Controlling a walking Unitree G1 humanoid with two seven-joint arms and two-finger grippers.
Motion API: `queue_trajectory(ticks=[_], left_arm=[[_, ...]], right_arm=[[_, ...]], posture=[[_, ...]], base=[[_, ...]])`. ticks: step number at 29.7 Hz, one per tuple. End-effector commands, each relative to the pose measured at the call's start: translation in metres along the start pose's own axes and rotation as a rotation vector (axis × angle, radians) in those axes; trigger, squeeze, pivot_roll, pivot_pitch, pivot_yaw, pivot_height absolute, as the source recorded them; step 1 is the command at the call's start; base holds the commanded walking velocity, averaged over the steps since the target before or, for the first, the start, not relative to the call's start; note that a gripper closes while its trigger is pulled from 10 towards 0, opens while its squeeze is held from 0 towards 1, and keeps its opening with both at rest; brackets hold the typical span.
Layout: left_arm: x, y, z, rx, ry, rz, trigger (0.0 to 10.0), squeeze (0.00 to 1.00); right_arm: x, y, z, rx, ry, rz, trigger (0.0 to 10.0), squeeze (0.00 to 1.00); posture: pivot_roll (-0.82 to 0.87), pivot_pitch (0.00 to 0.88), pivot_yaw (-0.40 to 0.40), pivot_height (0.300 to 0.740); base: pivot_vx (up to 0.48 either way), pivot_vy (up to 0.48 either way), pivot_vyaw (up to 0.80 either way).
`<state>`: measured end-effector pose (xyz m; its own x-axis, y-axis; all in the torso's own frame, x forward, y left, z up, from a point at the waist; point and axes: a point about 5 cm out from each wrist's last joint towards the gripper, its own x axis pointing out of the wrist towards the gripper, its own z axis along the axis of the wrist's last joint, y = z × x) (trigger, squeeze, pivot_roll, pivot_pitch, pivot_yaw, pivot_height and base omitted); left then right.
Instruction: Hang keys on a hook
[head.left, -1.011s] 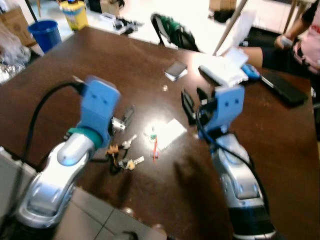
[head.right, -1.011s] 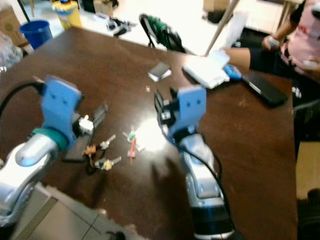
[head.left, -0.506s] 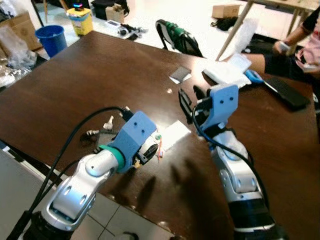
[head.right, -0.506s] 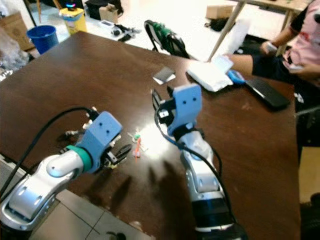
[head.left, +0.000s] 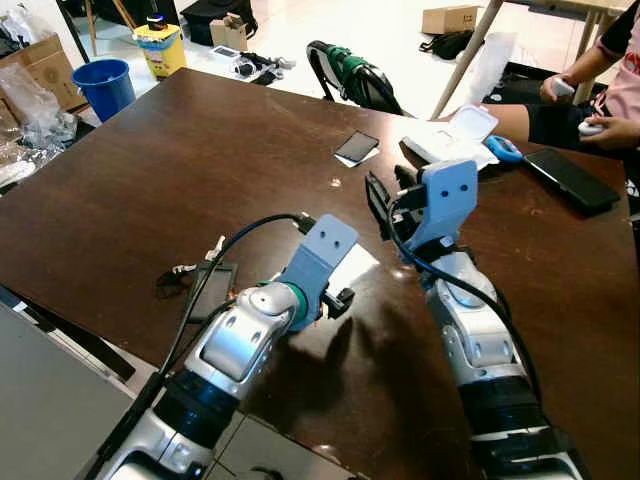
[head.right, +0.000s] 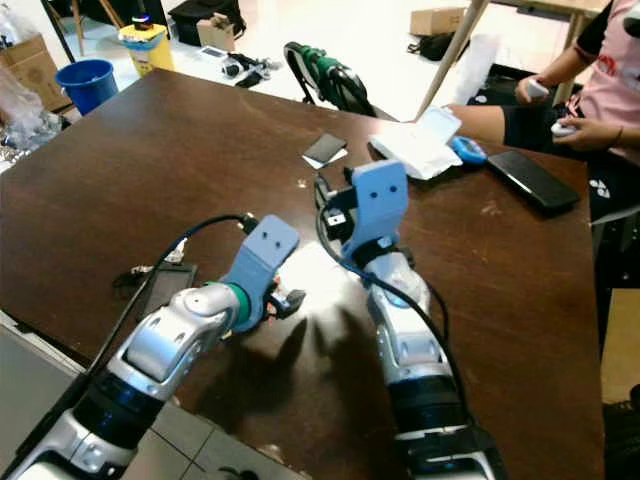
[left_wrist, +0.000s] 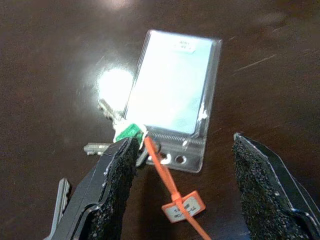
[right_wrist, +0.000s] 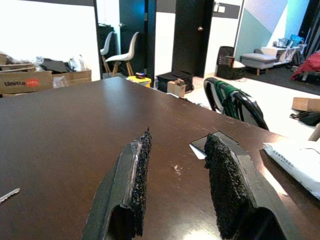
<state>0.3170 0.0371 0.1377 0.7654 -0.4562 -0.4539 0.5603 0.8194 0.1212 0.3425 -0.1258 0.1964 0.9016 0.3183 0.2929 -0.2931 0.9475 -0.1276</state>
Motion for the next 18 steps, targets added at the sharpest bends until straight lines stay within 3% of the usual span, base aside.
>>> queue_trajectory(ticks=[1,2,3,4,8,9,10,11,13,14,15,16,18], left_arm=[[0.001,0.003,-0.006,-0.022,0.032,0.022,9.5,0.0],[0.001,0.003,-0.006,-0.022,0.032,0.022,9.5,0.0],[0.002,0.004,-0.008,-0.034,0.042,0.035,8.7,0.0],[0.004,0.006,-0.01,-0.046,0.057,0.058,6.8,0.0],[0.005,0.008,-0.012,-0.049,0.067,0.074,6.5,0.0],[0.007,0.01,-0.013,-0.051,0.075,0.084,5.4,0.0],[0.007,0.01,-0.013,-0.051,0.075,0.084,5.4,0.0],[0.007,0.013,-0.015,-0.052,0.083,0.091,3.8,0.0],[0.007,0.013,-0.015,-0.052,0.083,0.091,3.8,0.0],[0.007,0.016,-0.018,-0.057,0.093,0.1,2.4,0.0],[0.007,0.016,-0.018,-0.057,0.093,0.1,2.4,0.0],[0.007,0.019,-0.02,-0.064,0.101,0.112,1.1,0.0],[0.007,0.019,-0.02,-0.064,0.101,0.112,1.1,0.0]], right_arm=[[0.0,0.001,-0.002,-0.003,0.004,0.006,10.0,0.0],[0.0,0.001,-0.002,-0.003,0.004,0.006,10.0,0.0],[-0.001,0.0,-0.003,-0.003,0.005,0.006,10.0,0.0],[0.0,0.001,-0.003,-0.003,0.003,0.007,10.0,0.0],[0.0,0.002,-0.003,-0.002,0.001,0.009,10.0,0.0],[0.001,0.002,-0.003,-0.002,-0.002,0.011,10.0,0.0],[0.001,0.002,-0.003,-0.002,-0.002,0.011,10.0,0.0],[0.001,0.003,-0.003,-0.001,-0.004,0.012,10.0,0.0],[0.001,0.003,-0.003,-0.001,-0.004,0.012,10.0,0.0],[0.001,0.003,-0.004,0.0,-0.005,0.011,10.0,0.0],[0.001,0.003,-0.004,0.0,-0.005,0.011,10.0,0.0],[0.001,0.003,-0.005,0.002,-0.005,0.011,10.0,0.0],[0.001,0.003,-0.005,0.002,-0.005,0.011,10.0,0.0]], posture=[[0.11,0.0,0.136,0.74],[0.11,0.0,0.136,0.74],[0.11,0.0,0.136,0.74],[0.11,0.0,0.136,0.74],[0.11,0.0,0.136,0.74],[0.11,0.0,0.139,0.74],[0.11,0.0,0.139,0.74],[0.11,0.002,0.142,0.74],[0.11,0.002,0.142,0.74],[0.11,0.002,0.142,0.74],[0.11,0.002,0.142,0.74],[0.12,0.005,0.142,0.74],[0.12,0.005,0.142,0.74]], base=[[0.0,0.0,0.0],[0.0,0.0,0.0],[0.0,0.0,0.0],[0.0,0.0,0.0],[0.0,0.0,0.0],[0.0,0.0,0.0],[0.0,0.0,0.0],[0.0,0.0,0.0],[0.0,0.0,0.0],[0.0,0.0,0.0],[0.0,0.0,0.0],[0.0,0.0,0.0],[0.0,0.0,0.0]])
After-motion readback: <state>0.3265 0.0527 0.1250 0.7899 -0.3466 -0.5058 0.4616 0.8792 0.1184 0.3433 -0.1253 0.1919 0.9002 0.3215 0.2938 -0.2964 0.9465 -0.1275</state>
